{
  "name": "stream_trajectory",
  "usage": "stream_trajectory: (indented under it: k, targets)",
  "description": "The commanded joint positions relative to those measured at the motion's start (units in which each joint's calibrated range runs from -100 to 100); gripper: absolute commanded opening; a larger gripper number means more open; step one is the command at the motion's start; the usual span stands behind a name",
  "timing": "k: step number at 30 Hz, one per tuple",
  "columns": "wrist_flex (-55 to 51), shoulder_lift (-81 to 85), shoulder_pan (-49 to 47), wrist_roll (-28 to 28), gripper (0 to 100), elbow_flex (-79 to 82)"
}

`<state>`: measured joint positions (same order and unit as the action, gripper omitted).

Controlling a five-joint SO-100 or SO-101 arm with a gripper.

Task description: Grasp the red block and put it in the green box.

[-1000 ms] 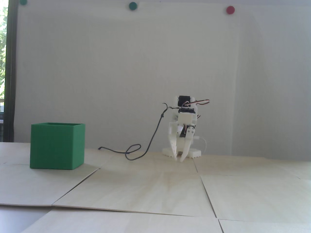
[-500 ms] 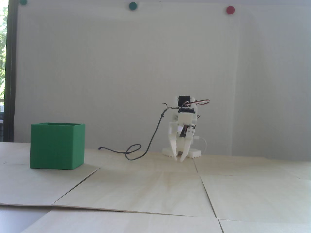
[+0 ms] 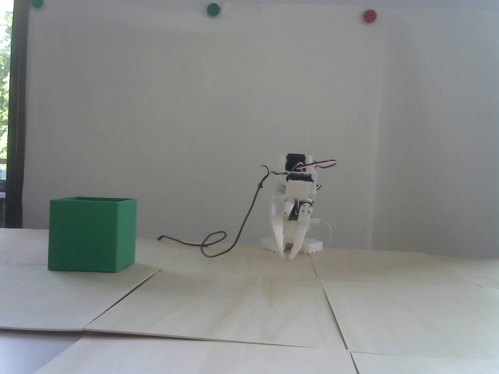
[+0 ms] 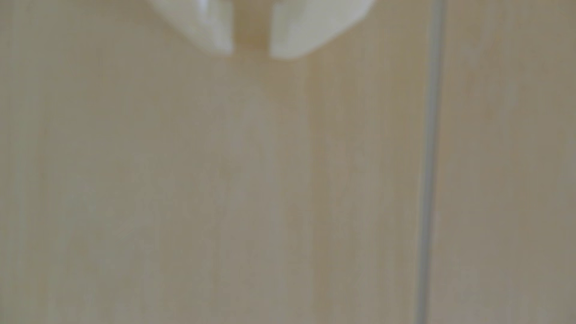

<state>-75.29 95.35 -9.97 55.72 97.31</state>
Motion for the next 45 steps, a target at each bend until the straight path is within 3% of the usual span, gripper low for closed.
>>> stream_trajectory:
  k: [1, 45]
  targets:
    - [-1.86, 0.15, -0.2, 0.14, 2, 0.73]
    - [-1.86, 0.15, -0.2, 0.14, 2, 0.73]
